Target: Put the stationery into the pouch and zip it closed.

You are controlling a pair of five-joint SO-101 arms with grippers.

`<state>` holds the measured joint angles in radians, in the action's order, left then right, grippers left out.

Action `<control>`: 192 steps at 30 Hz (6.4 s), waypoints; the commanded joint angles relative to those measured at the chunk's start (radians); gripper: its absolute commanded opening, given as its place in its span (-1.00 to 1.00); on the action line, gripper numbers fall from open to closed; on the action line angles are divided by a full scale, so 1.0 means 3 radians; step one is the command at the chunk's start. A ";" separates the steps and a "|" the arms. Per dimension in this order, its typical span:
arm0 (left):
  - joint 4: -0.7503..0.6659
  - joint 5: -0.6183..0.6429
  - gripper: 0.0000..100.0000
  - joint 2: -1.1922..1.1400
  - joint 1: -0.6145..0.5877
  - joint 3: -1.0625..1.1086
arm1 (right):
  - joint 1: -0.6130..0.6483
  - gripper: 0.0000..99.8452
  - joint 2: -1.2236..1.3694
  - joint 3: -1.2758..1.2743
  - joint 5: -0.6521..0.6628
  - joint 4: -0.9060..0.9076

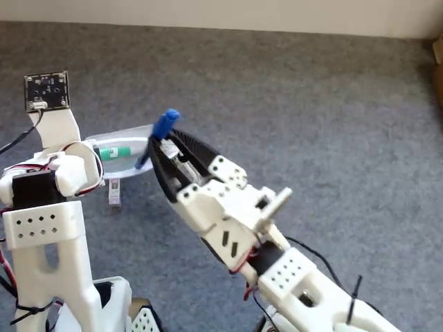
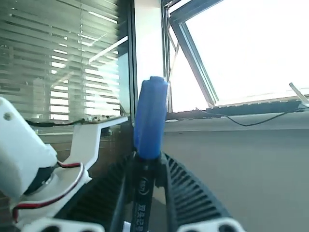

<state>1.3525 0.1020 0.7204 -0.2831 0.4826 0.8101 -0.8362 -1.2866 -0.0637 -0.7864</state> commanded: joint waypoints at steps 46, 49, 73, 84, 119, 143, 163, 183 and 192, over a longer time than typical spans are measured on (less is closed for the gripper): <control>0.0005 -0.0026 -0.98 0.0003 0.0069 0.0049 | 0.0565 -0.61 0.0376 -0.0274 0.0977 0.0504; 0.0005 -0.0026 -0.98 0.0003 0.0013 0.0049 | 0.0555 -0.61 0.0376 -0.0274 0.0977 0.0504; 0.0005 -0.0015 -0.98 0.0003 -0.0222 0.0054 | 0.0627 -0.61 -0.0708 -0.0621 0.0962 0.1430; 0.0005 -0.0015 -0.98 -0.0003 -0.0217 0.0054 | 0.0913 -0.61 -0.1307 -0.0627 0.0967 0.2002; 0.0005 -0.0015 -0.98 -0.0003 -0.0222 0.0059 | 0.0120 -0.99 -0.1690 -0.0504 0.0962 0.1537; -0.0138 -0.0020 -0.98 -0.0003 -0.0222 0.0161 | 0.0192 -0.99 0.0100 0.0166 0.0987 0.1286; -0.0230 -0.0026 -0.98 0.0003 -0.0202 0.0243 | 0.0156 -0.99 0.0821 0.0785 0.0967 0.2340; -0.0230 -0.0026 -0.98 0.0003 -0.0217 0.0248 | 0.0156 -0.99 0.0877 0.1368 0.0670 0.3562; -0.0230 -0.0026 -0.98 0.0003 -0.0217 0.0248 | 0.0156 -0.99 0.1071 0.1644 0.0665 0.4053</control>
<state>1.2942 0.1005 0.7219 -0.3322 0.5608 0.8531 -0.5616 -0.8431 0.1435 0.3828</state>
